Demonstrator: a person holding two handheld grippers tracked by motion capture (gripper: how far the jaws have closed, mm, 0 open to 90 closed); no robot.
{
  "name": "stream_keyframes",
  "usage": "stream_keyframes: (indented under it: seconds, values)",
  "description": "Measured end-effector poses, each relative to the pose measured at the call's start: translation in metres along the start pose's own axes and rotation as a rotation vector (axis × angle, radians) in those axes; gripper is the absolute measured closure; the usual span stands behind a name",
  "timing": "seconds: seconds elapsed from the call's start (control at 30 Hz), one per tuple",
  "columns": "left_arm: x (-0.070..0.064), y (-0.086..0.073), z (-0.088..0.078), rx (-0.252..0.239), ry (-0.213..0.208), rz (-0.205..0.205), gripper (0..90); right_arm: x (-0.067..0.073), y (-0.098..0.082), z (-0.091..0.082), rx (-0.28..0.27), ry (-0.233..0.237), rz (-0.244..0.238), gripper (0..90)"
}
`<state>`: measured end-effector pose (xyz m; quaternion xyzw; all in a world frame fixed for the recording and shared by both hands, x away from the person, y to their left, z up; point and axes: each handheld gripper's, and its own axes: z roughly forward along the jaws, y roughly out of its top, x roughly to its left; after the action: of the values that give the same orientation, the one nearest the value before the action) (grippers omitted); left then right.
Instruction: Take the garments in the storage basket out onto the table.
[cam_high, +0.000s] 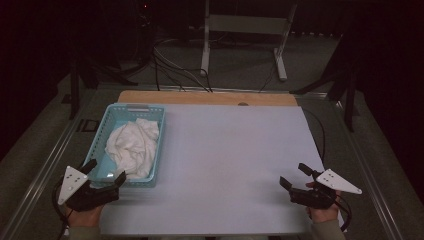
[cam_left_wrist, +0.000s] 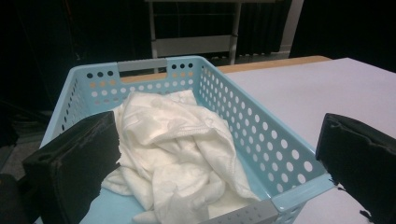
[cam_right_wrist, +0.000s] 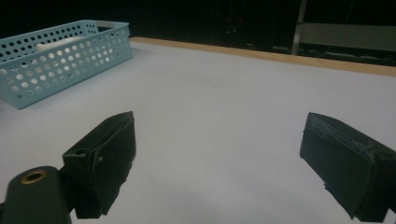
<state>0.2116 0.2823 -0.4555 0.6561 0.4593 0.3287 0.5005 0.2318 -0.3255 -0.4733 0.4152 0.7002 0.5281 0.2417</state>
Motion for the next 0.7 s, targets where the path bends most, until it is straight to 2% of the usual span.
stream_keyframes:
  seconds: [0.13,0.3,0.53,0.7]
  values:
    - [-0.001,0.001,0.000,-0.002,-0.002,0.003,0.1,0.000,0.000,-0.001,-0.006,-0.001,-0.005,10.9]
    - [0.000,0.000,0.002,0.018,-0.033,-0.005,0.8,0.001,0.000,0.000,0.009,-0.018,-0.029,10.9]
    - [-0.002,0.006,-0.001,0.014,-0.030,-0.003,0.2,0.001,0.000,0.001,0.012,-0.024,-0.032,10.9]
    - [-0.004,0.013,0.000,0.038,-0.035,0.001,0.2,0.000,-0.002,0.001,0.016,-0.026,-0.028,10.9]
